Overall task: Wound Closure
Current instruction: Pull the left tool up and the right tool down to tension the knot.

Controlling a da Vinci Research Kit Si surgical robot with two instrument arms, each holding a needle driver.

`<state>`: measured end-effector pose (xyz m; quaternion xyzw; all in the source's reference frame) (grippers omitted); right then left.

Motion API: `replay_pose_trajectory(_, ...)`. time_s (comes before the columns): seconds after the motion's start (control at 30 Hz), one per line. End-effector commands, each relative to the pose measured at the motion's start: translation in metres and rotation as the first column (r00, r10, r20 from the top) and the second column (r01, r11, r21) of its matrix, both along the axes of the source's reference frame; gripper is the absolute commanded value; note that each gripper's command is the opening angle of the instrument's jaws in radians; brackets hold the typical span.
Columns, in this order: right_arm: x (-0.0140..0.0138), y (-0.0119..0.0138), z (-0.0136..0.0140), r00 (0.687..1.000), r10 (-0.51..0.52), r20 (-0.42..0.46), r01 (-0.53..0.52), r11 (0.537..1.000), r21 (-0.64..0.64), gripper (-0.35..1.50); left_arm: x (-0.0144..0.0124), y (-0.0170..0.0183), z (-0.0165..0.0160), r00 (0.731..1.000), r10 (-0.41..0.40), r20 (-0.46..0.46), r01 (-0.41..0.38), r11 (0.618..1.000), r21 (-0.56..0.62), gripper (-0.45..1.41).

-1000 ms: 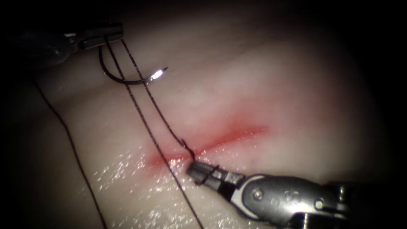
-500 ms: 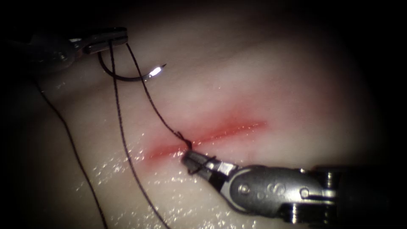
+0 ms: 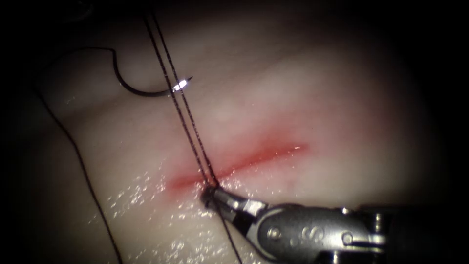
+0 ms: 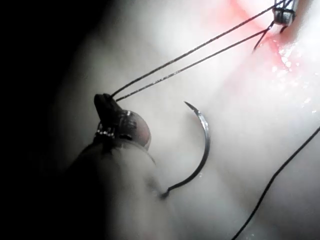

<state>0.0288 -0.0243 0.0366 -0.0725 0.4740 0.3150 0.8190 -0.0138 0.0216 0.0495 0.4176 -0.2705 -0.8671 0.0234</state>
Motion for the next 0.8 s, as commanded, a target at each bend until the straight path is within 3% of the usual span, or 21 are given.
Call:
replay_pose_trajectory(0.03,0.0007,-0.0003,0.0004,1.000,-0.003,-0.003,0.003,1.000,-0.001,-0.35,-0.0005,0.0007,0.0006,1.000,-0.005,0.001,0.005,1.000,-0.001,-0.45)
replay_pose_trajectory(0.63,-0.0019,-0.0045,0.0001,1.000,-0.016,-0.009,0.016,1.000,-0.018,-0.35,0.0001,0.0040,0.0027,0.996,-0.052,-0.066,0.052,0.999,-0.003,-0.45)
replay_pose_trajectory(0.8,-0.0019,-0.0048,-0.0007,0.998,-0.005,-0.061,0.002,0.999,-0.044,-0.35,0.0003,0.0044,0.0034,0.995,-0.053,-0.089,0.051,0.998,-0.021,-0.45)
